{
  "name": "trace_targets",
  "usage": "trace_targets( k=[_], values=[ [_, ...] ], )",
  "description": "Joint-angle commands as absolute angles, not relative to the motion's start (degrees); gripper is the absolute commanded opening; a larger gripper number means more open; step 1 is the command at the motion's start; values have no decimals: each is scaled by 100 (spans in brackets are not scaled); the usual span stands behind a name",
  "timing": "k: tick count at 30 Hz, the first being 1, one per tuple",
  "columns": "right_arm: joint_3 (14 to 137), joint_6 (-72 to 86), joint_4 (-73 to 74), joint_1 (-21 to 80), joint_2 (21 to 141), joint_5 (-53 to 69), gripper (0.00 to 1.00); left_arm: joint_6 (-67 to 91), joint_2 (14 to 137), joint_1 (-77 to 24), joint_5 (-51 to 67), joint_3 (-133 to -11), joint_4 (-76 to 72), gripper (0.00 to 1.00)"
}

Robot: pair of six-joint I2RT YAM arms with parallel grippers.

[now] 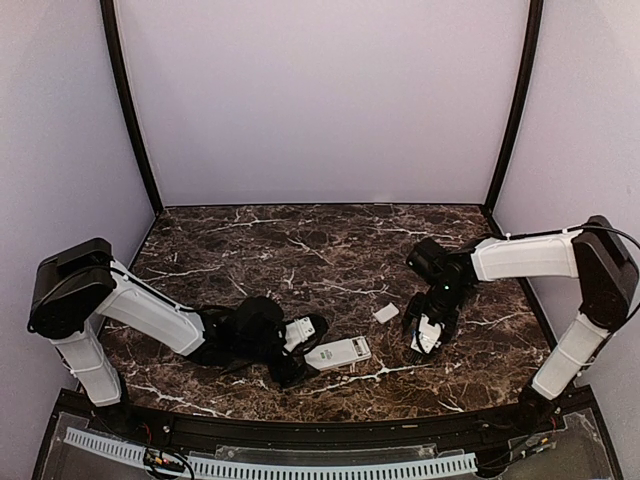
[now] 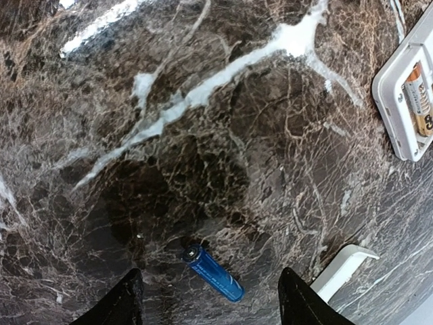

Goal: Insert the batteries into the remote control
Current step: Pick up the battery at the center of the board.

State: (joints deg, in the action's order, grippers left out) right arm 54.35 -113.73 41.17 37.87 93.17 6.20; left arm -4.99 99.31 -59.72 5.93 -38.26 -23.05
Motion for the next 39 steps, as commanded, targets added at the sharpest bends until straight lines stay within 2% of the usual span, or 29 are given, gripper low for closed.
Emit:
trace_targets(
  k=[1,5,10,29,33,39],
  values=[
    [5522,-12281,4201,3847,9444,604,65,-571,9883,-5946,507,-3876,-1953,81],
    [5364,-12327,4020,3856,9516,471,56,-593,9867,-5941,497,-3909,-1884,81],
    [5387,-12239,3947,3854,9548,525,34,-598,9802,-5942,493,-3886,-1871,81],
    [5186,-11916,4034,3989,9382,710,8,-598,9809,-5942,449,-3859,-1898,82],
    [5396,-11289,4035,4008,9296,963,0,-585,9789,-5941,440,-3854,-1898,82],
    [5858,-10144,4107,4008,9151,1375,0,-540,9646,-5934,488,-3705,-2021,82]
  ],
)
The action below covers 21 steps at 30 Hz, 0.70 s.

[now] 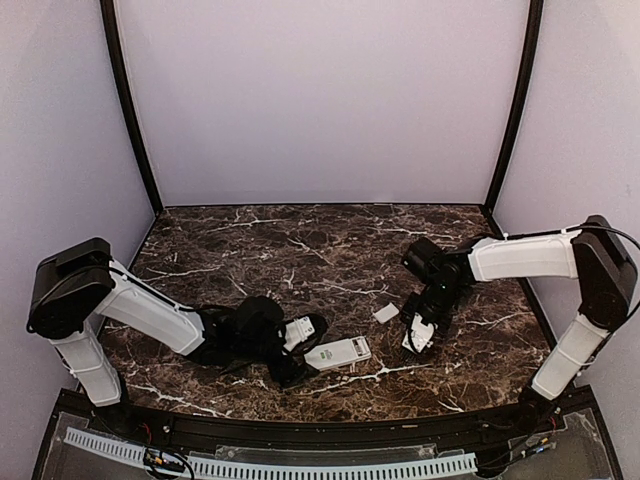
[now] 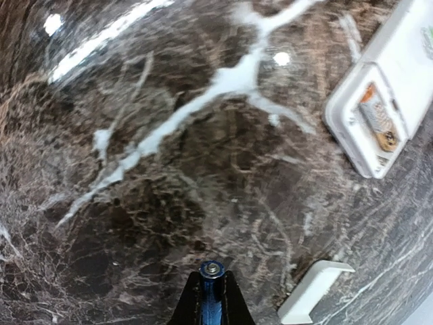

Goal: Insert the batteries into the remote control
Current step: Pick up the battery at the center of the board, then load the battery into the battery compartment.

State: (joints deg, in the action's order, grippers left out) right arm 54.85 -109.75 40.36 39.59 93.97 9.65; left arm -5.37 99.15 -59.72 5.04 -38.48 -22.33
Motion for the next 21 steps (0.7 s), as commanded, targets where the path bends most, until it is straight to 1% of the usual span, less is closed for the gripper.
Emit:
trace_targets(
  k=[1,5,8,12,15,18,20,21],
  values=[
    [5969,-9825,4086,4006,9130,1489,0,-526,9603,-5933,504,-3677,-2035,82],
    [6512,-8367,3953,4008,8968,2343,0,-449,9471,-5933,547,-3586,-2030,85],
    [6796,-6884,3513,4008,8831,2853,0,-377,9344,-5933,691,-3534,-2023,86],
    [6787,-5014,2771,4008,8449,3228,0,-285,9144,-5941,736,-3477,-1996,86],
    [6508,-3583,2093,4004,8122,3566,0,-300,9161,-5941,702,-3441,-1982,85],
    [5895,-1431,734,4008,7693,3311,0,-346,9342,-5949,505,-3470,-1911,85],
    [5485,65,114,4016,7466,2488,0,-367,9479,-5960,429,-3562,-1889,85],
    [5367,693,43,4021,7413,2173,0,-377,9525,-5959,408,-3583,-1898,85]
  ],
)
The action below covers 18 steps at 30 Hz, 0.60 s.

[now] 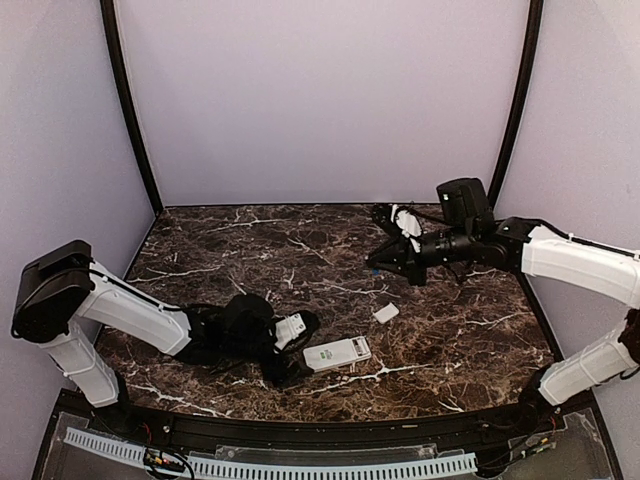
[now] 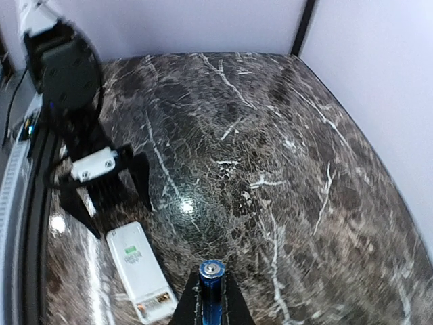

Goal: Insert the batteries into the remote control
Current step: Load the battery into the battery compartment.

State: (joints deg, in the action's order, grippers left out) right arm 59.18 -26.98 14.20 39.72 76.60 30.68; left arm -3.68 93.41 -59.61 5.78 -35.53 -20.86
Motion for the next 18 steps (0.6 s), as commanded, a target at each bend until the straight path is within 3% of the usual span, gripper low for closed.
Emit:
trace_targets(
  k=[1,7,18],
  values=[
    [5297,1235,77,4025,7403,1904,0,-411,9623,-5959,363,-3629,-1903,85],
    [5087,2760,435,4407,7971,942,0,-591,10027,-6003,335,-3942,-1690,86],
    [4696,3163,52,5133,8989,480,0,-645,10568,-6169,326,-4290,-1362,81]
  ],
)
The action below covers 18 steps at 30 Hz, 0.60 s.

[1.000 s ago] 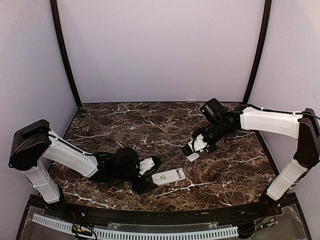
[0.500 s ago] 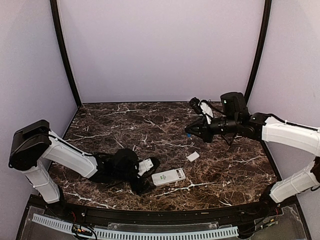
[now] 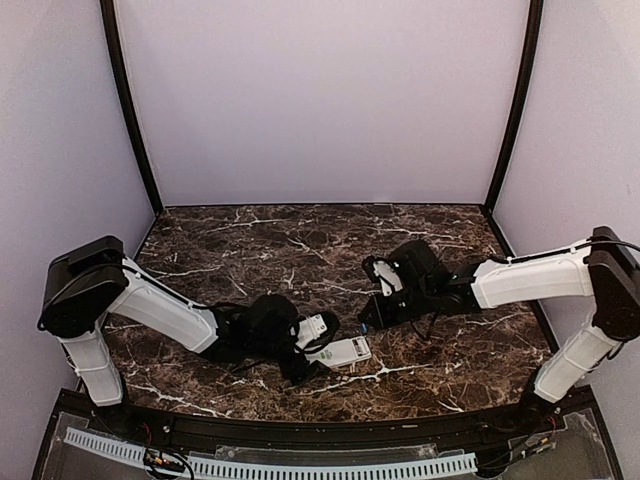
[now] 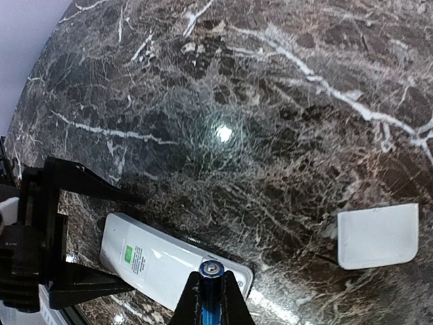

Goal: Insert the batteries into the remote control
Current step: Load the battery into the battery compartment.

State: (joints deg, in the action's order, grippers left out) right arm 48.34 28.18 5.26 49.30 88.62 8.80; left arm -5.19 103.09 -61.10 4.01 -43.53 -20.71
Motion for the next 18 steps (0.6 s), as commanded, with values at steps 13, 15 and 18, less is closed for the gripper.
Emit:
trace_targets(
  k=[13,15,18],
  values=[
    [4394,3211,-309,5491,9413,113,0,-600,10727,-6196,339,-4454,-1120,63],
    [4378,3187,-277,5508,9422,59,0,-564,10731,-6196,330,-4441,-1139,62],
    [4311,3151,-312,5513,9425,18,0,-532,10729,-6186,325,-4422,-1163,60]
  ],
)
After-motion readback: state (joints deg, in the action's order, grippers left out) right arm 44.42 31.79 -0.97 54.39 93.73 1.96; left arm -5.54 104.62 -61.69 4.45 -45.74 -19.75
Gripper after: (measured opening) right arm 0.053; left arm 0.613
